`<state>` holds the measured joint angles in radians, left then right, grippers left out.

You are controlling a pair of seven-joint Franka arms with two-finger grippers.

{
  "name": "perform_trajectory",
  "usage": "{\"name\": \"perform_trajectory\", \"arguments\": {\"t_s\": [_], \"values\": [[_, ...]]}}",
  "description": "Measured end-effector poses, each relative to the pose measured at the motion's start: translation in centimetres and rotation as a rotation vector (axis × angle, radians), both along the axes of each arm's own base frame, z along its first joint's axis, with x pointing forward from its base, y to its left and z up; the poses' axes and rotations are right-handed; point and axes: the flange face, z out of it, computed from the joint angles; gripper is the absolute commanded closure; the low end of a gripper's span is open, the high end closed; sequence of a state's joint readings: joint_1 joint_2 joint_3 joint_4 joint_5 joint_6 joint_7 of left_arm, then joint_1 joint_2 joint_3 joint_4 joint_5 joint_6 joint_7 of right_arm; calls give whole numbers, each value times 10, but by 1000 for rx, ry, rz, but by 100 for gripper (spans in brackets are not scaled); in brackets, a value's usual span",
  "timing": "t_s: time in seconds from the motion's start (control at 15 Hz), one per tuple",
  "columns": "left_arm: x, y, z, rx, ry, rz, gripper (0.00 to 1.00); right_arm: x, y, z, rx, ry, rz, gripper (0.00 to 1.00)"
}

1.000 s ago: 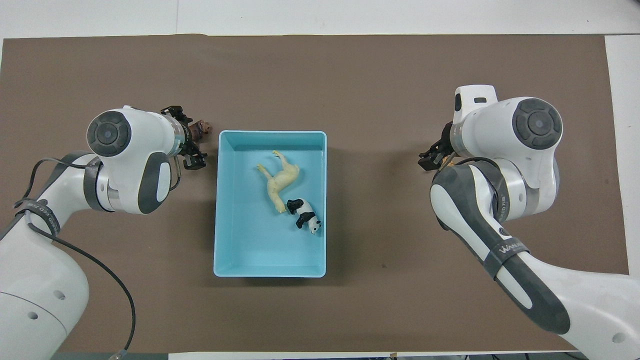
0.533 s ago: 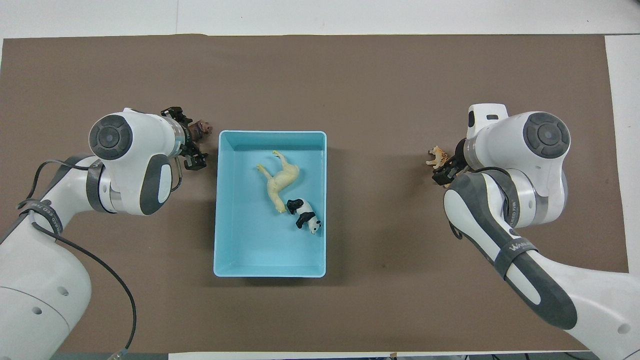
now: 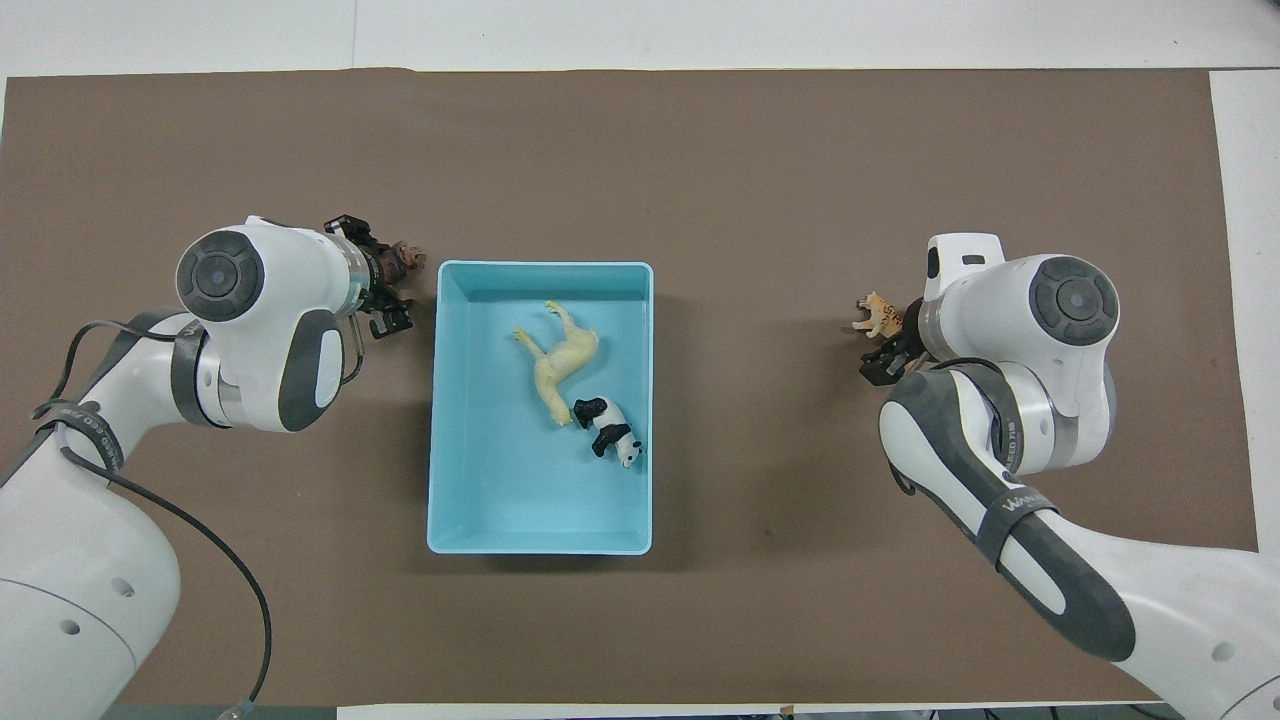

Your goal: Put all toys into storage box

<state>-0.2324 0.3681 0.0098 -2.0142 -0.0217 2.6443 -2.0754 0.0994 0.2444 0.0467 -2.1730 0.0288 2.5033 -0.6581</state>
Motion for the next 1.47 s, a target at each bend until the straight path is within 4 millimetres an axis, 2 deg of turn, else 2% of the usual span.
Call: {"name": "perform_trajectory", "arguments": {"t_s": [0.07, 0.2, 0.33, 0.4, 0.53, 0.67, 0.73, 0.8, 0.87, 0.93, 1.0, 1.13, 1.27, 1.33, 1.47], "values": [[4, 2, 7, 0, -8, 2, 78, 0, 0, 0, 0, 0, -1, 100], [18, 2, 40, 2, -8, 1, 78, 0, -3, 0, 0, 0, -7, 100], [30, -9, 97, 3, 3, -21, 78, 2, -8, 2, 1, -8, -17, 100], [33, -21, 127, -1, 6, -42, 78, 5, -9, 7, 3, -18, -22, 100], [23, -61, 178, -5, 31, -117, 78, 17, -6, 29, 9, -19, -58, 100], [-6, -112, 216, -10, 35, -227, 74, 36, 12, 75, 25, 5, -133, 100], [-25, -134, 225, -7, 40, -280, 46, 41, 30, 101, 45, 15, -182, 100], [-47, -157, 227, 2, 50, -334, 7, 43, 54, 125, 73, 21, -236, 100], [-70, -176, 221, 15, 65, -385, 0, 40, 83, 146, 98, 22, -288, 100], [-90, -189, 211, 27, 79, -428, 0, 35, 114, 162, 116, 20, -326, 100], [-103, -194, 200, 37, 87, -458, 0, 27, 145, 173, 131, 18, -350, 100], [-113, -187, 186, 52, 100, -483, 0, 5, 205, 184, 155, 24, -402, 100], [-109, -173, 190, 63, 92, -506, 0, -18, 251, 187, 169, 35, -439, 100], [-104, -158, 200, 74, 82, -527, 0, -25, 264, 189, 178, 35, -452, 100], [-93, -103, 229, 112, 71, -603, 0, -35, 286, 192, 207, 26, -499, 100]]}}
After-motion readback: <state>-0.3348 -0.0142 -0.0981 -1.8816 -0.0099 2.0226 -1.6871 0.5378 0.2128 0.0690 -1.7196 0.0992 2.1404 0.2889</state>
